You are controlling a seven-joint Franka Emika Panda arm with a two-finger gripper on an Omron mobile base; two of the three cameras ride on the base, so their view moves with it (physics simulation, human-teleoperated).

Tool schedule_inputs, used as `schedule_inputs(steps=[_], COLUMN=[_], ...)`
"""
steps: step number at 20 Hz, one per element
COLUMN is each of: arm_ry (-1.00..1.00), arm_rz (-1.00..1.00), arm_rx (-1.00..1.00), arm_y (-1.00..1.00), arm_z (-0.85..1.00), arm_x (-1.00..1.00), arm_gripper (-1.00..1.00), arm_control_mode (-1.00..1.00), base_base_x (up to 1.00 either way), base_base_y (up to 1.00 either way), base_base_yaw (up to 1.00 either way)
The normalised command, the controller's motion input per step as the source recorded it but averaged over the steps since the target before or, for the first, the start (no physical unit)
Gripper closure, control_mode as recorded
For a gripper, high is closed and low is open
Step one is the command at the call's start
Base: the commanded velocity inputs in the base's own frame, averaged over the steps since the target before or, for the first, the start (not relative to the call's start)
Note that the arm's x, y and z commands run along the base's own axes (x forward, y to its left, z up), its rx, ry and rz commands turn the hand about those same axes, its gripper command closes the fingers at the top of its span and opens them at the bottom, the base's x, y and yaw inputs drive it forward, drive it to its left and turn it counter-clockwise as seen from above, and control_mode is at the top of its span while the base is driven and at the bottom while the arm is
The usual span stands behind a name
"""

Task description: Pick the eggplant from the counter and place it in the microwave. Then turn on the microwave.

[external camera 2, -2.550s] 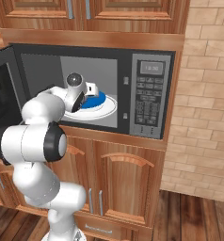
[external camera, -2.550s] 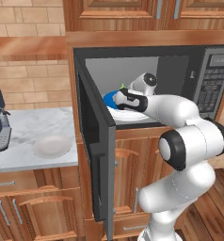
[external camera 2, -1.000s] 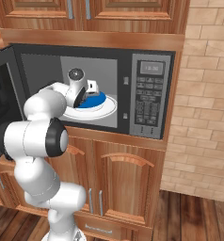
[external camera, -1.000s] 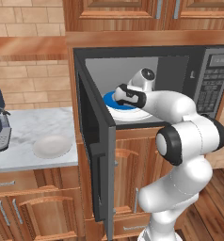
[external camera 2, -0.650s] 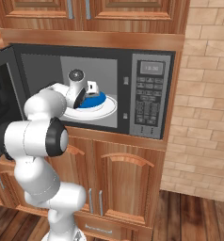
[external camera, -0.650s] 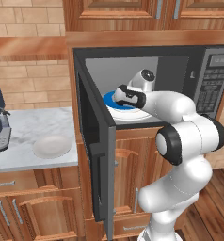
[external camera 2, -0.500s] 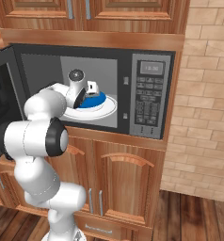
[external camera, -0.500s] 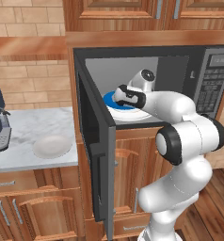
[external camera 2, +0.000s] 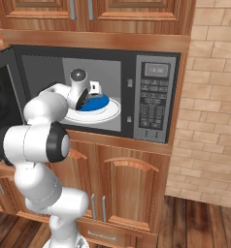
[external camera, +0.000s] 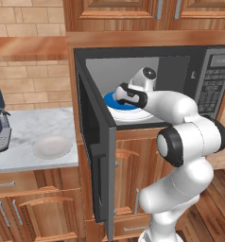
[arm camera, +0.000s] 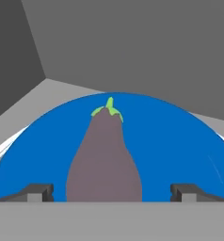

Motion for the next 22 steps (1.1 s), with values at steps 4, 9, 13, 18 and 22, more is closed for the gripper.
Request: schedule_inputs(steps=[4, 9, 13, 18, 22], arm_ry=[0.0, 0.0, 0.01, 0.02, 0.0], arm_rz=[0.0, 0.0, 0.01, 0.02, 0.02], arm_rx=[0.0, 0.0, 0.04, 0.05, 0.01], arm_y=[0.0, 0.0, -0.04, 0.0, -0.01], arm_z=[0.06, 0.08, 0.19, 0.16, 0.14], arm_x=[-0.12, -0.19, -0.17, -0.24, -0.34], arm_gripper=[-1.0, -1.0, -1.0, -1.0, -1.0], arm_control_mode=[-1.0, -1.0, -1.0, -1.0, -1.0], base_base_x=[0.0, 0.0, 0.0, 0.0, 0.0], base_base_y=[0.0, 0.0, 0.0, 0.0, 0.0], base_base_yaw=[0.0, 0.0, 0.0, 0.0, 0.0])
